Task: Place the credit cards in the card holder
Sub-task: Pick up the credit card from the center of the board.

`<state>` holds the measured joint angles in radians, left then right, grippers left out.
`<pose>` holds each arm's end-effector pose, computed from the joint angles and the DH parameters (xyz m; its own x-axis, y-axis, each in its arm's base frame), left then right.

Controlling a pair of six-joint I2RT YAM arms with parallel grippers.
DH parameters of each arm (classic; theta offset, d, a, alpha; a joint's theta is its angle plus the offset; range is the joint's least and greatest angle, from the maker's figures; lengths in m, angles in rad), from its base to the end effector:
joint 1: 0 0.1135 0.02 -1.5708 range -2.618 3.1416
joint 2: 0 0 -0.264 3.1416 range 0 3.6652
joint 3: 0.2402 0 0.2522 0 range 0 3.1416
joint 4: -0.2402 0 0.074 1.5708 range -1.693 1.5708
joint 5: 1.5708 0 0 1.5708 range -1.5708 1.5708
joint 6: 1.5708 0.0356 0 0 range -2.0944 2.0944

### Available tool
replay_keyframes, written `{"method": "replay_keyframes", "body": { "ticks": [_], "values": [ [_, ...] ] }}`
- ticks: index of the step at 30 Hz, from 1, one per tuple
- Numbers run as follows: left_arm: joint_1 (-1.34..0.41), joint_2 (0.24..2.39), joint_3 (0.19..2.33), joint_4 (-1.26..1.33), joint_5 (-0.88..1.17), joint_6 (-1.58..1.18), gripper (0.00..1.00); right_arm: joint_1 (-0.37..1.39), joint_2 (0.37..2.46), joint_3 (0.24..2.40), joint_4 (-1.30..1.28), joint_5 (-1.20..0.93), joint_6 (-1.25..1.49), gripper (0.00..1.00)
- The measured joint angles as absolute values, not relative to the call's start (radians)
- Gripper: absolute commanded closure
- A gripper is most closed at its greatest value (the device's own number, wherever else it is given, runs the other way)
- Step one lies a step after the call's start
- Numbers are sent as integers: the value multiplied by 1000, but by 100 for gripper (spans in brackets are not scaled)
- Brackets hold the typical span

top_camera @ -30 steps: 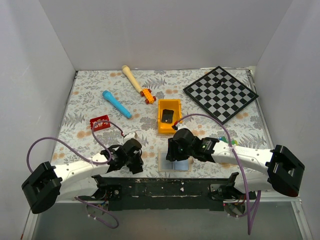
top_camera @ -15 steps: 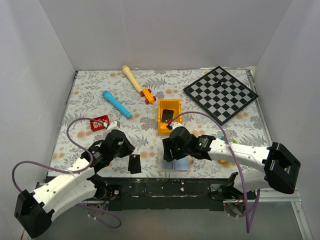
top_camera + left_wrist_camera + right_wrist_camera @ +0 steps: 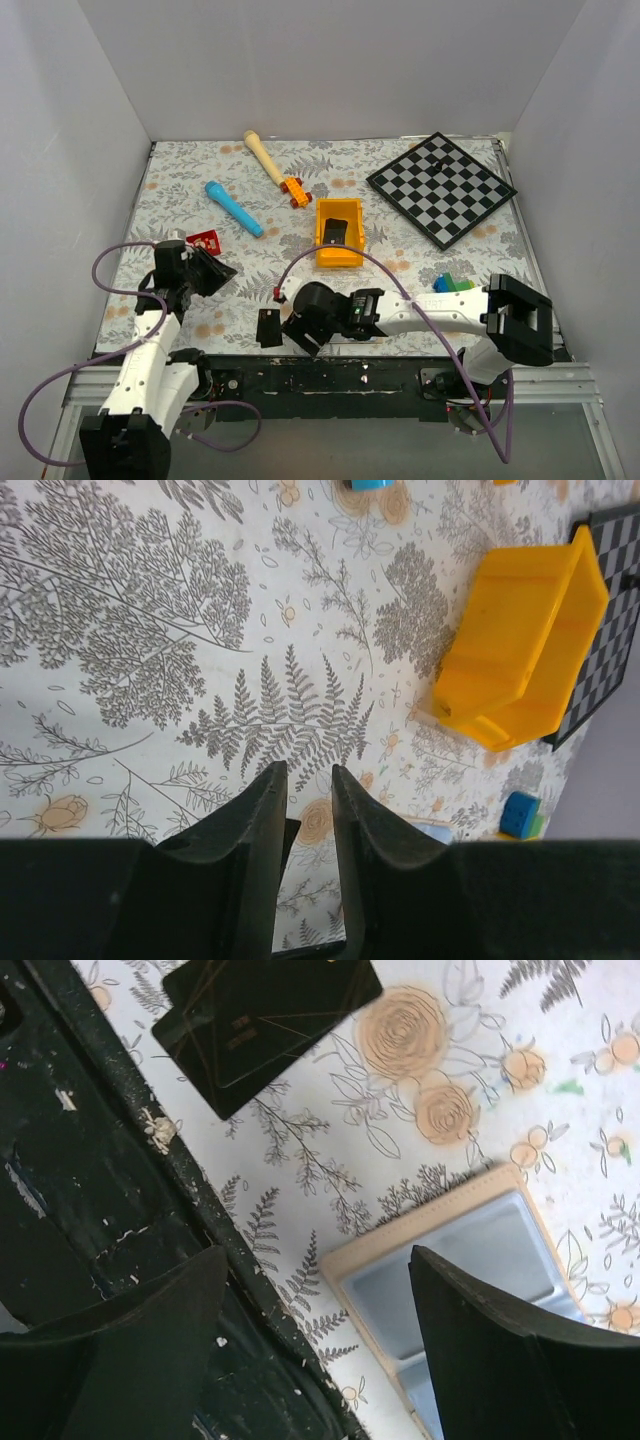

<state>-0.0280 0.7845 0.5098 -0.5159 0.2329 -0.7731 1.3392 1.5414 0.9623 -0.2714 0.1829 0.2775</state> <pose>0.1613 -0.0127 0.2141 -0.6409 -0.6618 -0.3889 -0.3605 0.7068 -0.6087 0.0802 0.3119 0.2116 -0.4206 -0.6097 -0.6718 -0.8467 0.5298 0.0492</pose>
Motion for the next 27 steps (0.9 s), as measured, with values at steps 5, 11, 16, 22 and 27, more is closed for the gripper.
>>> {"method": "replay_keyframes", "body": {
  "ticks": [5, 11, 16, 22, 27],
  "values": [
    [115, 823, 551, -515, 365, -715, 68, 1390, 1595, 1016, -258, 196, 136, 13],
    [175, 843, 632, -508, 444, -652, 56, 1493, 1675, 1034, -120, 217, -67, 12],
    [266, 863, 632, -489, 515, -622, 54, 1553, 1682, 961, 34, 162, -190, 12],
    [312, 864, 627, -480, 560, -598, 53, 1549, 1757, 981, 117, 162, -268, 12],
    [312, 863, 620, -464, 583, -591, 53, 1547, 1835, 1032, 133, 196, -334, 13]
  ]
}}
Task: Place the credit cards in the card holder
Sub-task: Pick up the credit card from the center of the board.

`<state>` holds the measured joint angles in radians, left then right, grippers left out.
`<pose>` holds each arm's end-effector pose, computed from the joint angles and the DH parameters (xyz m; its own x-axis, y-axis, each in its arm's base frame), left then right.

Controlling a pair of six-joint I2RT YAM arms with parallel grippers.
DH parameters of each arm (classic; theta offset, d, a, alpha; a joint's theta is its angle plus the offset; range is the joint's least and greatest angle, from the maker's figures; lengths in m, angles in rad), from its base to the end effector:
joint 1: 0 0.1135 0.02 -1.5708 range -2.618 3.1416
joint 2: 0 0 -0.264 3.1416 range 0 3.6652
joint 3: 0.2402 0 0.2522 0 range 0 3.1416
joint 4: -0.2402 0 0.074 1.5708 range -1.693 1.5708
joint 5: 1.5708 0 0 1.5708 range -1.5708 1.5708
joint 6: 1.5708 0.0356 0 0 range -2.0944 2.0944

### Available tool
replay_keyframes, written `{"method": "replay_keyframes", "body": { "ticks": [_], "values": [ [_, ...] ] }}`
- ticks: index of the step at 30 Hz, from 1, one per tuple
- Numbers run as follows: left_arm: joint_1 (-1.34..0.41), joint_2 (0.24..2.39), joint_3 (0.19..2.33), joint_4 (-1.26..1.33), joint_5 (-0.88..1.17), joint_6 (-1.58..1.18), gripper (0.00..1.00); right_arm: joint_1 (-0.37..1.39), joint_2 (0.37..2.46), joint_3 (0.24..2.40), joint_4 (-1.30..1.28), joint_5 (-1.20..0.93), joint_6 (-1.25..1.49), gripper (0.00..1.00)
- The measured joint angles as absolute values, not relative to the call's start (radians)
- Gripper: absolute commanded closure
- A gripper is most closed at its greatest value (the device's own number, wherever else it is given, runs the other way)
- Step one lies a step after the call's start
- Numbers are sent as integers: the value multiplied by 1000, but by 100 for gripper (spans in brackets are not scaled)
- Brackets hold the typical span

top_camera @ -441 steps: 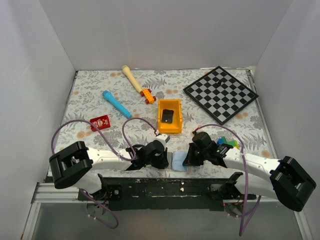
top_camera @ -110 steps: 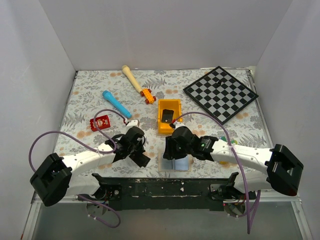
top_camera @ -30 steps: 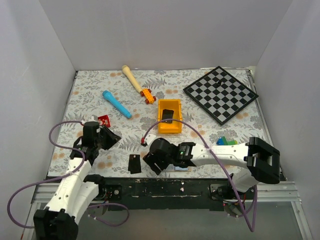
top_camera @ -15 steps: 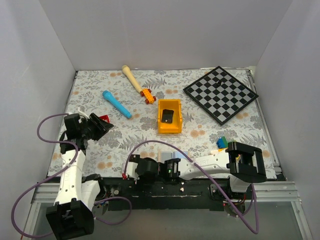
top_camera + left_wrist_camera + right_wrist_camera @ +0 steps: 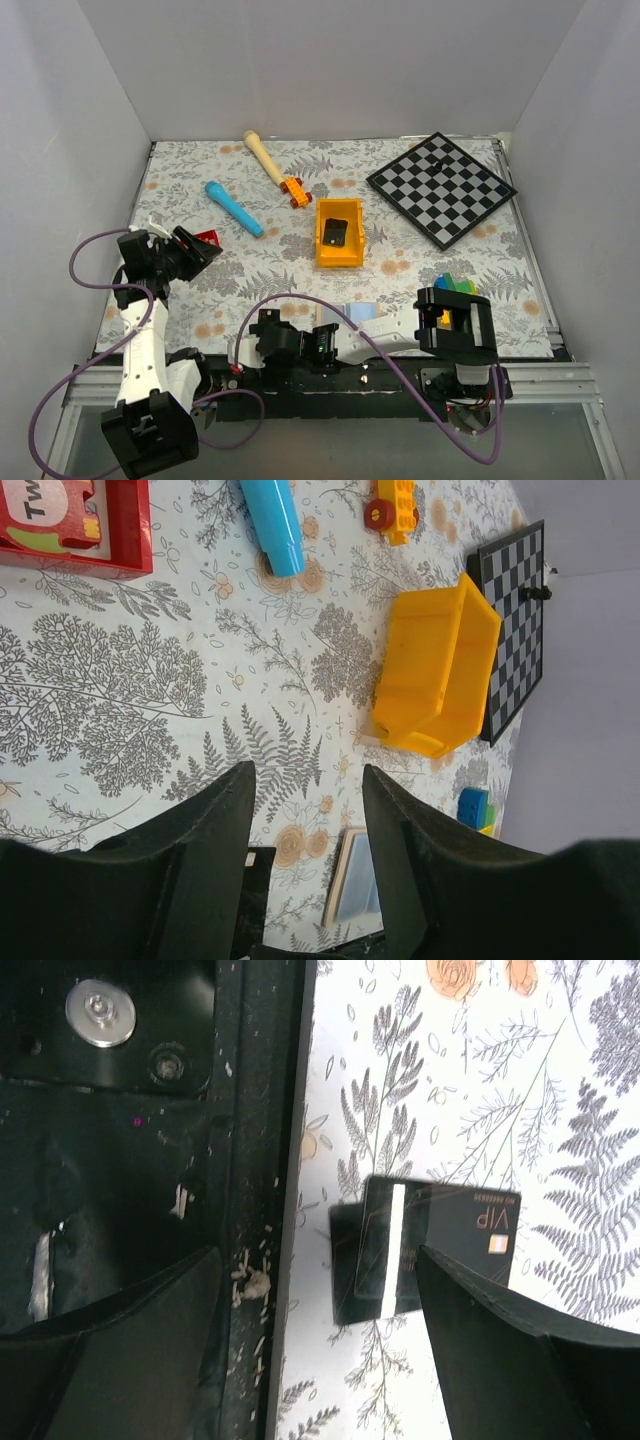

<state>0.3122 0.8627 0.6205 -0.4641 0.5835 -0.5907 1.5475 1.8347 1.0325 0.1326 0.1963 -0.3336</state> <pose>0.1767 0.0364 0.2462 -0.5924 -0.6796 -0.4327 -0.2256 0.6555 -0.7207 0.0160 0.3874 0.1664 0.3062 -0.6438 -0.7012 -0.9278 -0.0371 -0.3711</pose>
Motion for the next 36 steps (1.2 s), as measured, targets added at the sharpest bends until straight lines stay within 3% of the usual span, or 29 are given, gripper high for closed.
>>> {"method": "replay_keyframes", "body": {
  "ticks": [24, 36],
  "values": [
    [312, 860, 599, -431, 657, -596, 53, 1496, 1915, 1078, 146, 220, -411, 15],
    [312, 860, 599, -418, 664, -599, 53, 1487, 1929, 1102, 105, 171, -353, 42]
  ]
}}
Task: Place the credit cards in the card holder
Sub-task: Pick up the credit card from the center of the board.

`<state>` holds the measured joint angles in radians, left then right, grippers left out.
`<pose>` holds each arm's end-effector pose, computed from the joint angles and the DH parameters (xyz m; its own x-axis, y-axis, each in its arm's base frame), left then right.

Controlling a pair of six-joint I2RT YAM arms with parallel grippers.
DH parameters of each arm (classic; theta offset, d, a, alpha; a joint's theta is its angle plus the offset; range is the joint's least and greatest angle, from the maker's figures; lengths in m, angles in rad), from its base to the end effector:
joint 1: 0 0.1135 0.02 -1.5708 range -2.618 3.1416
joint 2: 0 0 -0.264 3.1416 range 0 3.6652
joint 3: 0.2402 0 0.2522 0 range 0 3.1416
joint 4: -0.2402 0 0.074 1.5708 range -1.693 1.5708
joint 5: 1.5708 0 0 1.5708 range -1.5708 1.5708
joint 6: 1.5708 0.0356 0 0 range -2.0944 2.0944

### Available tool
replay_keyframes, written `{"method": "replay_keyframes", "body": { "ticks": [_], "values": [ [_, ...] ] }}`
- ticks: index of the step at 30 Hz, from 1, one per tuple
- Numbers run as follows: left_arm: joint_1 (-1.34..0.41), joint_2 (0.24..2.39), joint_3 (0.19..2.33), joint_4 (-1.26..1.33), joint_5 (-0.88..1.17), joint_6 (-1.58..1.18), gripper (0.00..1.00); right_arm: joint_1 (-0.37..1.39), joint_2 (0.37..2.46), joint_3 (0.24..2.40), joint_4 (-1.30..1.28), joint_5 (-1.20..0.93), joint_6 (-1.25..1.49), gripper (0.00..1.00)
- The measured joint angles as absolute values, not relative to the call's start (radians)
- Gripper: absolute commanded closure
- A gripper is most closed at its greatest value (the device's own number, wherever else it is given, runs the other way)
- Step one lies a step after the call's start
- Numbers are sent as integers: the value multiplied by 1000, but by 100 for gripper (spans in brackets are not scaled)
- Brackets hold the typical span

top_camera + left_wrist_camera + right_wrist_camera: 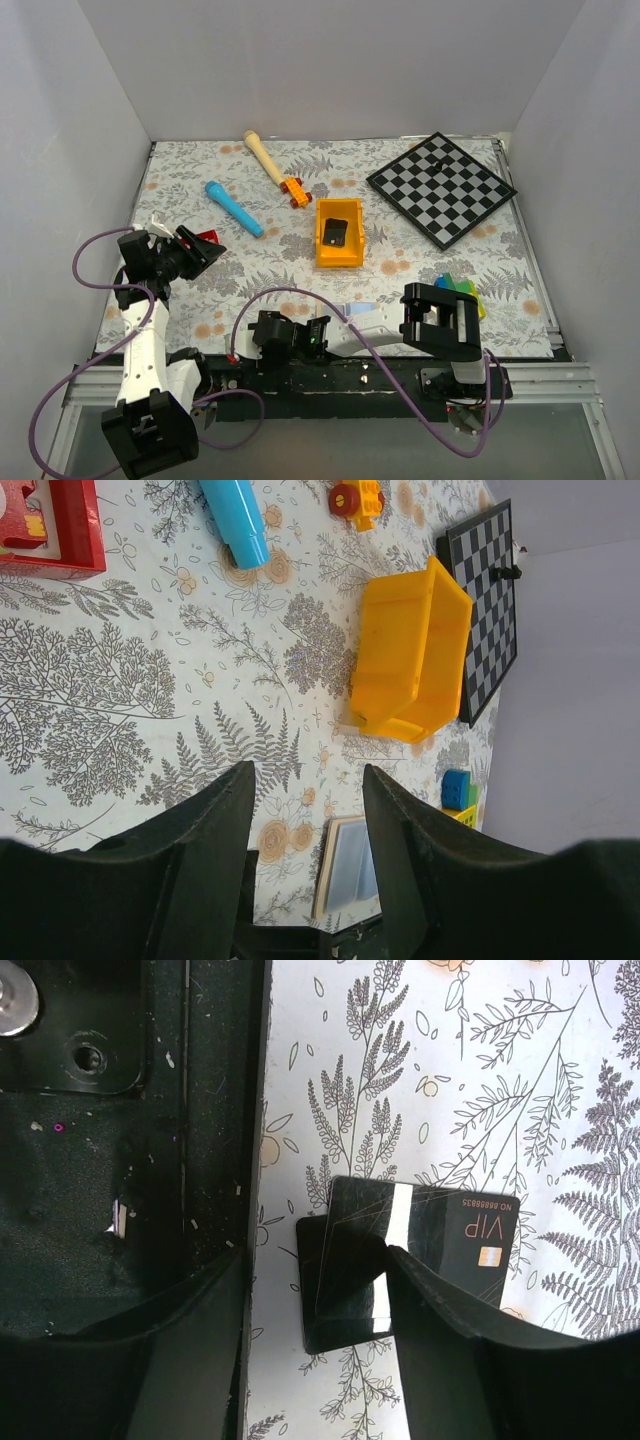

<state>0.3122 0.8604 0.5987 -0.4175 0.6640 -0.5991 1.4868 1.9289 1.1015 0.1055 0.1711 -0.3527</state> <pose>0.1774 0.0342 0.2441 -0.6146 -0.6650 -0.4243 -0.1600 0.6318 -0.7585 0.0400 0.4024 0.1489 0.2835 -0.6905 -0.6655 -0.9306 -0.0304 -0.3649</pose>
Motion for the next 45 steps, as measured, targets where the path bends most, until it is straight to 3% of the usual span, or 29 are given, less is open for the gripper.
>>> {"method": "replay_keyframes", "body": {
  "ticks": [15, 24, 26, 30, 33, 37, 45],
  "values": [
    [312, 861, 595, -416, 667, -599, 53, 1492, 1908, 1089, 107, 169, -271, 92],
    [312, 860, 595, -416, 670, -600, 53, 1492, 1847, 1035, 99, 168, -222, 97],
    [312, 860, 595, -416, 671, -601, 53, 1492, 1833, 1031, 88, 170, -219, 93],
    [312, 860, 595, -416, 672, -602, 53, 1479, 1805, 1031, 76, 221, -234, 61],
    [312, 860, 595, -413, 674, -602, 53, 1467, 1794, 1031, 76, 245, -242, 49],
    [312, 860, 595, -410, 678, -602, 53, 1466, 1793, 1031, 75, 254, -258, 14],
    [312, 862, 595, -410, 682, -602, 53, 1466, 1793, 1031, 72, 204, -284, 9]
  ]
}}
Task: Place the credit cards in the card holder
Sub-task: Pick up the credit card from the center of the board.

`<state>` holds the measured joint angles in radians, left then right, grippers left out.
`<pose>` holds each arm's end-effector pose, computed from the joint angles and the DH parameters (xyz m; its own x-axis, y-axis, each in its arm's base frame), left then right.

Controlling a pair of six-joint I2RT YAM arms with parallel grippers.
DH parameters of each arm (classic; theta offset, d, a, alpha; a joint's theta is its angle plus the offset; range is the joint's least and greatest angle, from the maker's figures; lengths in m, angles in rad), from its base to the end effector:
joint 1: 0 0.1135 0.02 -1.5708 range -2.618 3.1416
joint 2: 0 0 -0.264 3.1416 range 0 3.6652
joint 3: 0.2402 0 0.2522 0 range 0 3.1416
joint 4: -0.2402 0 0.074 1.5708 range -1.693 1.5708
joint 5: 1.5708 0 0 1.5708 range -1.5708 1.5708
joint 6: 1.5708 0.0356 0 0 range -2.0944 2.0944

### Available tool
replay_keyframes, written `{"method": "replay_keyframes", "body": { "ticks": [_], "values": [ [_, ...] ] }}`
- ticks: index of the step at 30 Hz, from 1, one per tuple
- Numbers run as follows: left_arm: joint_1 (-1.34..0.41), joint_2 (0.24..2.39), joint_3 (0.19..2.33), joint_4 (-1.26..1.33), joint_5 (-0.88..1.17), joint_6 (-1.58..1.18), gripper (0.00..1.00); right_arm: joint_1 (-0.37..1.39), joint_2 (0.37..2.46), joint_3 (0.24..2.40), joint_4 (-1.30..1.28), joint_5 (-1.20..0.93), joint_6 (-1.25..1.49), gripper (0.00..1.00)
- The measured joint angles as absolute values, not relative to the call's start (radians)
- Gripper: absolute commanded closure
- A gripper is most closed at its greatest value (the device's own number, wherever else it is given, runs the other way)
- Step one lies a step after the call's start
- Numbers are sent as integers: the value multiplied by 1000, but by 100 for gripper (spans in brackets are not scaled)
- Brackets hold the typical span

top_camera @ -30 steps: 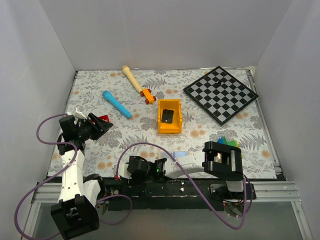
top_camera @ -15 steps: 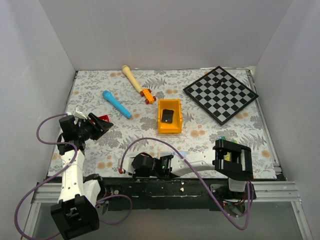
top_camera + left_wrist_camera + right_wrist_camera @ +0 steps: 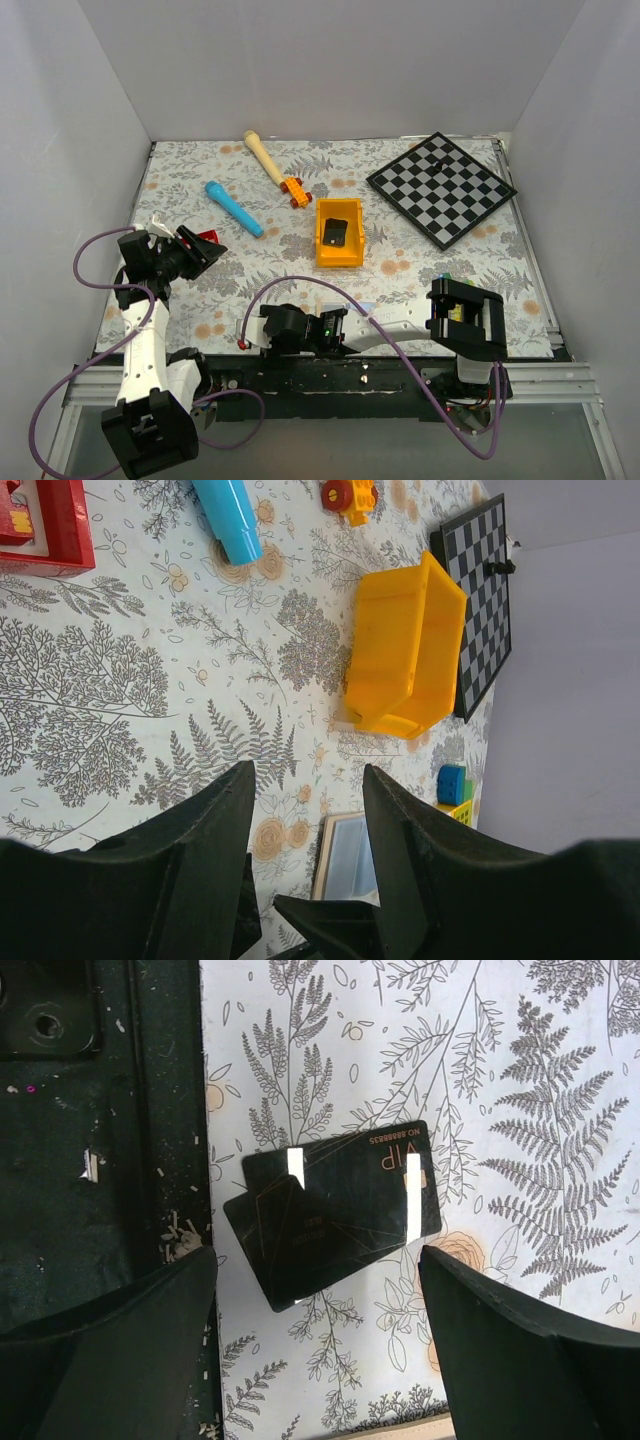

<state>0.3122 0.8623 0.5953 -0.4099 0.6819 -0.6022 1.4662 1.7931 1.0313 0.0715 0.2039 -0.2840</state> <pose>0.1778 0.0338 0.2435 -0.6210 -0.6625 -0.4188 -0.1489 0.6243 -0.7669 0.0469 0.3780 0.1760 0.2045 -0.6801 -0.7040 -0.9379 0.0698 -0.3398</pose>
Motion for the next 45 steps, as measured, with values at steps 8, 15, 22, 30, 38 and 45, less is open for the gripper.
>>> {"method": "replay_keyframes", "body": {
  "ticks": [8, 15, 22, 30, 38, 45],
  "values": [
    [312, 863, 595, -410, 682, -602, 53, 1466, 1803, 1032, 54, 144, -292, 7],
    [312, 863, 595, -410, 682, -602, 53, 1466, 1842, 1038, 53, 121, -294, 6],
    [312, 871, 595, -410, 686, -603, 53, 1468, 1868, 1051, 66, 151, -315, 5],
    [312, 876, 595, -409, 691, -603, 53, 1479, 1903, 1084, 96, 176, -349, 5],
    [312, 878, 595, -406, 693, -606, 53, 1485, 1937, 1118, 107, 214, -373, 12],
    [312, 879, 595, -402, 696, -606, 53, 1486, 1937, 1114, 107, 206, -337, 26]
  ]
}}
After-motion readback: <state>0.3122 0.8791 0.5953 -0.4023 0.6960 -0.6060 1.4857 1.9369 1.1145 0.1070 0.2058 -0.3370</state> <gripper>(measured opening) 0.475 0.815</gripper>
